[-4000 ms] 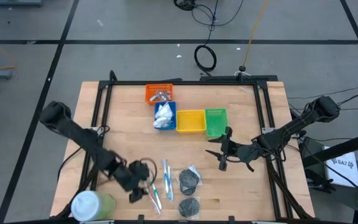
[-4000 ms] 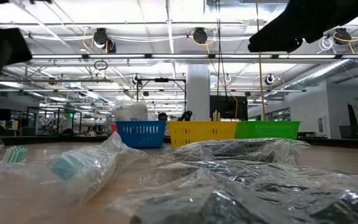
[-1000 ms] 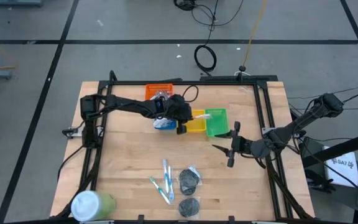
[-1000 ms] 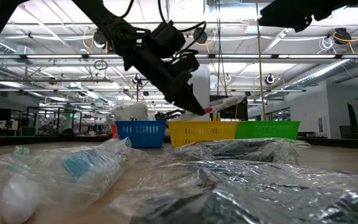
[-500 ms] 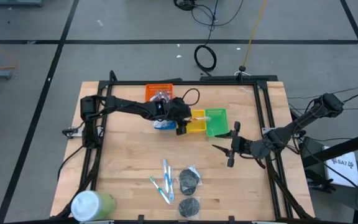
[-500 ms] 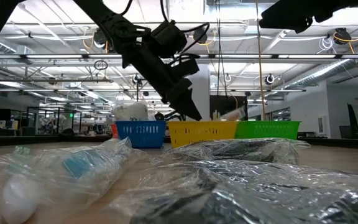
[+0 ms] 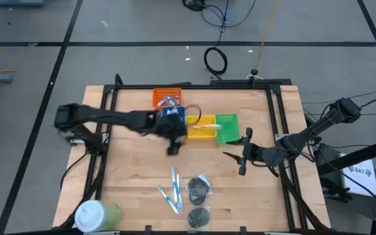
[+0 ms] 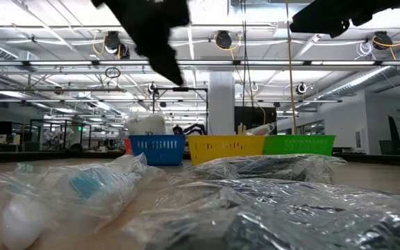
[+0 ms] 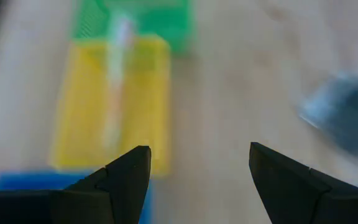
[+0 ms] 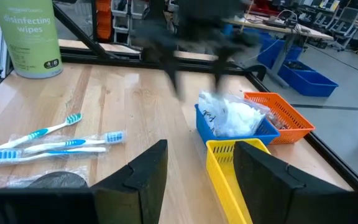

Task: Pick & Place Travel size toiletries
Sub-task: Put the green toothbrush into the yellow basket

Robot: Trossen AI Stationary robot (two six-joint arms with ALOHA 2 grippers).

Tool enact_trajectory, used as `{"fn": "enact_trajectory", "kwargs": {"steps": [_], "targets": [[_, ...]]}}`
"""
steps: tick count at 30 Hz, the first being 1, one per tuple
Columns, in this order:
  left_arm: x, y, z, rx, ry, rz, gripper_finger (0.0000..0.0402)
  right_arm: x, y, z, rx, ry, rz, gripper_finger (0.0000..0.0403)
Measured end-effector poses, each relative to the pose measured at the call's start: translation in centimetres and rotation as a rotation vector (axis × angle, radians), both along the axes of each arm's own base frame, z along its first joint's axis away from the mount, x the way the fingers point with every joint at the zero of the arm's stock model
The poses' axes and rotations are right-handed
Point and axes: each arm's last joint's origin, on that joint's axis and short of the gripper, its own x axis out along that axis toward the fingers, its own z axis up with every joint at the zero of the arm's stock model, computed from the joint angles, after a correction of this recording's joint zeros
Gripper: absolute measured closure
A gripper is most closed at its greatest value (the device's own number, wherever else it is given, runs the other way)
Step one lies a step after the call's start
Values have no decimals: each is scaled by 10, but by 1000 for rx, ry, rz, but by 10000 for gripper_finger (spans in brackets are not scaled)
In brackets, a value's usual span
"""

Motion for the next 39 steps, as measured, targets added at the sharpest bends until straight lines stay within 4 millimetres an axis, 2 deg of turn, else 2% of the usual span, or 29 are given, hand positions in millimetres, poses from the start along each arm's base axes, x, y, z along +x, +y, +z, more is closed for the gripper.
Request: {"fn": "enact_trajectory", "kwargs": {"steps": [2, 5, 11, 15, 19, 24, 29, 33, 39], "targets": [[-17, -26, 6, -33, 85, -39, 133, 0, 0, 0, -1, 2, 0, 232], [-35, -69, 5, -61, 196, -119, 133, 0, 0, 0, -2, 4, 0, 232], [-49, -149, -27, -68, 250, -305, 133, 0, 0, 0, -2, 3, 0, 232], [-51, -180, -53, -47, 298, -302, 133, 0, 0, 0, 0, -1, 0, 232], [-50, -192, -81, 33, 369, -262, 133, 0, 0, 0, 10, -6, -1, 232], [-46, -195, -113, 51, 469, -270, 133, 0, 0, 1, 25, -13, -2, 232], [-42, -194, -130, -6, 552, -292, 144, 0, 0, 1, 31, -15, -2, 232], [-43, -192, -131, -8, 582, -328, 191, 0, 0, 1, 31, -14, -2, 232], [-46, -191, -130, -15, 617, -361, 311, 0, 0, 0, 27, -8, -2, 232]]}}
